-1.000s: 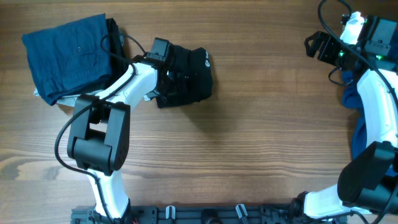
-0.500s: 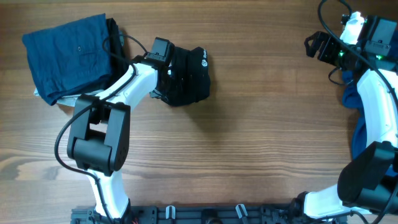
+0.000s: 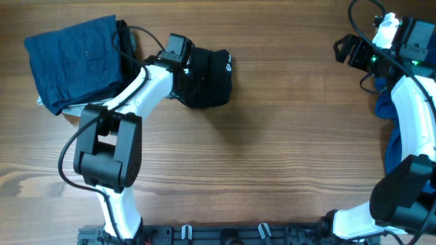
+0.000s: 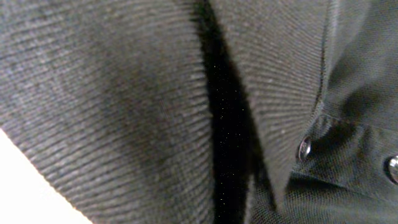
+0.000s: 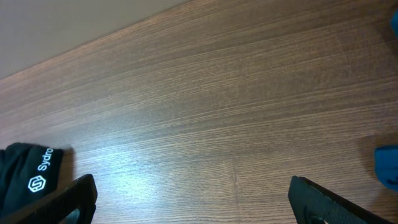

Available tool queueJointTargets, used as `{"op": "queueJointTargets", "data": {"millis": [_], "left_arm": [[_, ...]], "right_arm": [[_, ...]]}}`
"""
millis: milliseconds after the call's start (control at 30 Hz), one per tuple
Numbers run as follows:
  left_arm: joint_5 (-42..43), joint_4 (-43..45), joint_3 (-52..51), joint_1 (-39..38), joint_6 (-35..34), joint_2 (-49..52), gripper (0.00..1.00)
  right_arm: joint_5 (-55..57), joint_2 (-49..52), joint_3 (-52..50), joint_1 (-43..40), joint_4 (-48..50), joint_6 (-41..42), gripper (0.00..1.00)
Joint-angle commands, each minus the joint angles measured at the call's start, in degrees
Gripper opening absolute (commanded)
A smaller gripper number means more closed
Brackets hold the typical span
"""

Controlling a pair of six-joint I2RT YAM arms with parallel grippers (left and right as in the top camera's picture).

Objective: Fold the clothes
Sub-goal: 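Carry the polo left and place it on the garment stack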

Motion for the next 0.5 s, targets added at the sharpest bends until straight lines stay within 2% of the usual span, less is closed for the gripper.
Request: {"op": "queueJointTargets", "data": {"millis": [0,333,467], "left_arm": [[-2.10,1.25,2.25,-0.02,8.04,-3.98,0.04],[-7.34,1.31,8.09,0.07,19.67,-15.52,0.04],[-13.35,1.95,8.33,1.46,22.29,-21.31,0.04]], "right_arm": [[0.31,0.68,0.22,0.17,0.00,-0.61,1.00],[0.31,0.68,0.22,0.20,0.00,-0.61,1.00],[0.31,0.68,0.22,0.17,0.00,-0.59,1.00]]}}
